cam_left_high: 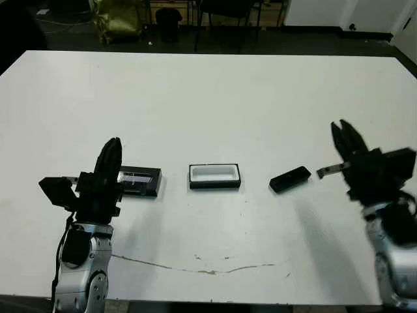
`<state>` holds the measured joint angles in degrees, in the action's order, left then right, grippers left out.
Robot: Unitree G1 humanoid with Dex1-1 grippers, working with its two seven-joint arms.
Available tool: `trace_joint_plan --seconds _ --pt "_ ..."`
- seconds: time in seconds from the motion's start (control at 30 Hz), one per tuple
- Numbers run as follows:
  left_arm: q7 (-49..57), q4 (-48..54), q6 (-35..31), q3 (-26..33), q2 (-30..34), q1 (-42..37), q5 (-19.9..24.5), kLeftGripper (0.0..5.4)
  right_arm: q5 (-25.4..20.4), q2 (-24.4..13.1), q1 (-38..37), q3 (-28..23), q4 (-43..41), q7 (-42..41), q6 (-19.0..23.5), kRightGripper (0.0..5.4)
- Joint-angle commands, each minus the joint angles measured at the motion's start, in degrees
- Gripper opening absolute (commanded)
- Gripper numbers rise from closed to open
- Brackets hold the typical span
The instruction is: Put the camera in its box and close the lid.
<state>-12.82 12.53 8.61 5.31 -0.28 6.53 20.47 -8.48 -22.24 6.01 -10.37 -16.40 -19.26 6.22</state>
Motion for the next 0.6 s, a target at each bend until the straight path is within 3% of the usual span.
trace_joint_plan --seconds 0.03,0.13,0.3,0.5,0.6 --pt "0.51 -0.48 -0.63 0.14 0.14 0.63 -0.58 0.02 0.11 -4.51 4.01 0.1 2.83 -3.12 3.44 0.0" --pt "0.43 -0.11 -1.04 0.19 0.19 0.82 -0.09 0.02 -0.83 -8.5 9.2 1.14 7.99 -9.08 3.0 0.0" --pt "0.16 -0.71 -0.44 0.45 0.11 0.75 0.08 0.02 1.74 -14.96 18.14 5.29 19.45 -19.03 -0.89 0.0" --pt "0.4 -0.17 -0.82 0.33 0.26 1.19 -0.3 0.02 5.17 -18.82 27.53 11.35 32.64 -30.2 -8.31 0.0" --pt "0.03 -0.73 -0.22 0.56 0.39 1.08 -0.3 0.02 5.88 -19.9 32.17 14.29 37.76 -36.77 -8.23 0.0"
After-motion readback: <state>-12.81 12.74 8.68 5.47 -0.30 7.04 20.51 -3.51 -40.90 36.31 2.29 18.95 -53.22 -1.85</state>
